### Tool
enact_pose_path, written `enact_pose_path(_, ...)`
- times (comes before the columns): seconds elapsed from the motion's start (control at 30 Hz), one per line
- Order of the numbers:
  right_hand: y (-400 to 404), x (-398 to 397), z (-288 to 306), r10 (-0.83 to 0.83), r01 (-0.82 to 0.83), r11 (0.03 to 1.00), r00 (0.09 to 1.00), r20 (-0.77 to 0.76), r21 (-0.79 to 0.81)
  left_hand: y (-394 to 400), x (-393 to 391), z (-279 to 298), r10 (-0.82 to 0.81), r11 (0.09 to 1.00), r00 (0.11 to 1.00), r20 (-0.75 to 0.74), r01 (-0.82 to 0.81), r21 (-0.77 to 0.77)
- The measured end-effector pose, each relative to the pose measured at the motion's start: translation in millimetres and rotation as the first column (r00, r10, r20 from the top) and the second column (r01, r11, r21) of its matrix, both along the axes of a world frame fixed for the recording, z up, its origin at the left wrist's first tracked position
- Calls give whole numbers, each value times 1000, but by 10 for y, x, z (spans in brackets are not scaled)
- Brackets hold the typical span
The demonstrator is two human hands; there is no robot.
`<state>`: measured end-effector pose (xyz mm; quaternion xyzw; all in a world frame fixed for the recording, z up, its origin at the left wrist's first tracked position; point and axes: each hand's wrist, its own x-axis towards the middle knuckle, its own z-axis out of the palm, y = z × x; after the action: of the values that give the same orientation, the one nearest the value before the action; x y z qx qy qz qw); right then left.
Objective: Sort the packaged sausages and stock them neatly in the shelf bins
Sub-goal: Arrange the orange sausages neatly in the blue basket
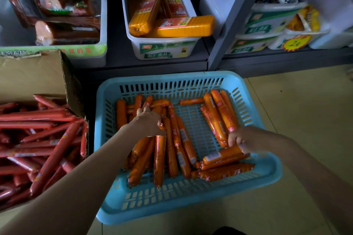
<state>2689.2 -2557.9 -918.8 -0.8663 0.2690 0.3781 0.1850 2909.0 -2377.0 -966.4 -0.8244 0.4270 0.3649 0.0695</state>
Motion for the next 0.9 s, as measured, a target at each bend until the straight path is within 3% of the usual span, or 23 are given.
enact_pose_path(0.23,134,-204,-299,98,-50,953,984,148,-298,9,-50,54,24,999,1000,0,-24,-37)
enact_pose_path(0.33,137,-207,-300,60,25,930,974,218,-367,37,-53,47,41,997,999,-1,-41,-58)
enact_pose_path(0.4,130,-167,-323,19,80,930,964,265,-358,44,-66,51,56,997,998,-2,-56,-54)
enact_pose_path(0.67,277,-209,-434,157,-104,934,979,132,-341,46,-39,65,76,997,996,-46,-78,-27)
enact_pose_path(0.8,352,-127,-320,142,-114,948,987,72,-298,105,-80,108,93,985,994,-54,-100,-144)
enact_pose_path(0.9,522,112,-189,94,-15,962,955,280,-273,124,-94,144,2,964,988,-155,-44,-263)
